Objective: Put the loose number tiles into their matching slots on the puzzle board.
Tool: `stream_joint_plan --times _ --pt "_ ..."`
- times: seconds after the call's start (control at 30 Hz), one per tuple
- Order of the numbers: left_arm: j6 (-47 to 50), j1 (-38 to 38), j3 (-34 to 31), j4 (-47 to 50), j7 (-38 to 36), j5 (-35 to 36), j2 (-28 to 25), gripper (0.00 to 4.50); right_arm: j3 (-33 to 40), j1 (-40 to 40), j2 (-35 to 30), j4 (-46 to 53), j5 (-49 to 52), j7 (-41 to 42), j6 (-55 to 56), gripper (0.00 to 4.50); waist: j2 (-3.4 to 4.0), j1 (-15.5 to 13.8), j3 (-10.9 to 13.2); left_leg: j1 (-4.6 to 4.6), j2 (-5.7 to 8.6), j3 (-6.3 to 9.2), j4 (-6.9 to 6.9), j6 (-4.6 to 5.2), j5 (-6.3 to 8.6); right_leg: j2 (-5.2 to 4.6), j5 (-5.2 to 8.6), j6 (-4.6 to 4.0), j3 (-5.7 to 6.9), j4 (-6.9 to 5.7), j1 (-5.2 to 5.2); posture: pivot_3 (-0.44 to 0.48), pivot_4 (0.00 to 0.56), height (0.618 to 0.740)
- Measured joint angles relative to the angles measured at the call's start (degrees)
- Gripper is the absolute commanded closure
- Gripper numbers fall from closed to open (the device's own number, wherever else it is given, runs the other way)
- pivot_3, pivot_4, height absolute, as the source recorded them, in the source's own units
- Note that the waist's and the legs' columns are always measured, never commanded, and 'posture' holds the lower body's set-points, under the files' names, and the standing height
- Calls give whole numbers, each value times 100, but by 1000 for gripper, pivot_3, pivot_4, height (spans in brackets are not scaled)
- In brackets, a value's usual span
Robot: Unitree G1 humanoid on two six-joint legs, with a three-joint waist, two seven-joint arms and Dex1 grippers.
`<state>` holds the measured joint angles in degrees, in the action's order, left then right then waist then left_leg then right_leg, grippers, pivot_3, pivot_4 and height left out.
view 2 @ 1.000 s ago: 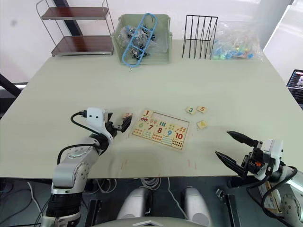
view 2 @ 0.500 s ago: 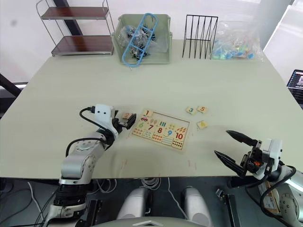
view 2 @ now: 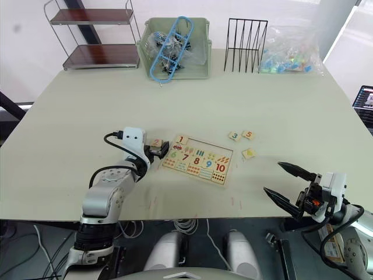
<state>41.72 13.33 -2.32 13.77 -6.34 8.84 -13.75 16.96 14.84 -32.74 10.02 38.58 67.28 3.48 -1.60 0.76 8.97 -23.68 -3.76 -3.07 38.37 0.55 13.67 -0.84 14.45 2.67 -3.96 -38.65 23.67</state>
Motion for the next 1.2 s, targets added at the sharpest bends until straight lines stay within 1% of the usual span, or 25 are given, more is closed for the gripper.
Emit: stream_joint_plan --times 0.27,0.3,0.33,0.37,0.43,0.5,0.53,0.8,0.9,1.0,1.07,1.2 --pt "341 15 90 199 231 -195 77 46 -3 -18 2 -150 -118 95 169 0 1 -1 0 1 3 5 0 0 0 0 0 -1 1 0 -1 0 150 740" --pt "353 21 101 201 236 -202 80 537 -3 -19 2 -159 -138 98 172 0 2 -1 -1 1 3 6 0 0 0 0 0 -1 1 0 -2 0 150 740" --pt "361 24 109 201 236 -199 108 812 -3 -24 2 -161 -148 101 174 0 3 -1 -2 1 5 8 0 0 0 0 0 -1 1 0 -2 0 150 740" --pt "367 27 118 201 236 -197 153 1200 -4 -36 2 -163 -156 103 175 0 3 1 -2 1 9 13 0 0 0 0 0 -1 1 0 -3 0 150 740" --pt "371 35 107 199 260 -199 196 2238 -4 -66 2 -163 -161 109 177 0 4 3 -2 2 14 23 0 0 0 1 0 0 1 -1 -3 0 150 740" --pt "364 43 81 195 265 -199 204 2913 -5 -74 2 -166 -162 116 177 0 6 1 -3 1 14 25 -1 0 0 1 0 0 3 -1 -3 0 150 740" --pt "363 45 71 194 265 -199 218 2982 -5 -79 2 -166 -162 120 177 0 6 1 -3 1 15 25 -1 0 0 0 0 0 3 -1 -4 0 150 740" --pt "327 25 40 206 224 -181 213 2982 -6 -87 8 -166 -131 206 169 0 6 3 -4 1 16 25 -1 0 0 0 0 0 3 0 -4 0 150 740" --pt "304 -92 -92 332 160 -71 222 2982 -21 -85 9 -166 -90 256 155 0 6 5 -3 -2 16 27 -1 0 0 0 0 -1 3 0 -3 0 150 740" --pt "450 -311 -297 785 164 -9 211 2982 -36 -95 8 -166 -40 371 133 0 5 1 -2 -3 16 28 -1 0 0 -3 0 -1 5 2 -3 0 150 740" --pt "670 -547 -445 1294 157 64 183 2982 -49 -171 -11 -183 -5 477 76 0 4 8 -2 -3 16 27 -1 0 0 -5 0 -1 4 5 -4 0 150 740" --pt "1057 -888 -705 1915 172 157 121 2982 -77 -323 -95 -309 46 718 -56 0 3 1 -1 -3 18 29 -1 0 0 -6 11 -19 7 5 -4 0 150 740"
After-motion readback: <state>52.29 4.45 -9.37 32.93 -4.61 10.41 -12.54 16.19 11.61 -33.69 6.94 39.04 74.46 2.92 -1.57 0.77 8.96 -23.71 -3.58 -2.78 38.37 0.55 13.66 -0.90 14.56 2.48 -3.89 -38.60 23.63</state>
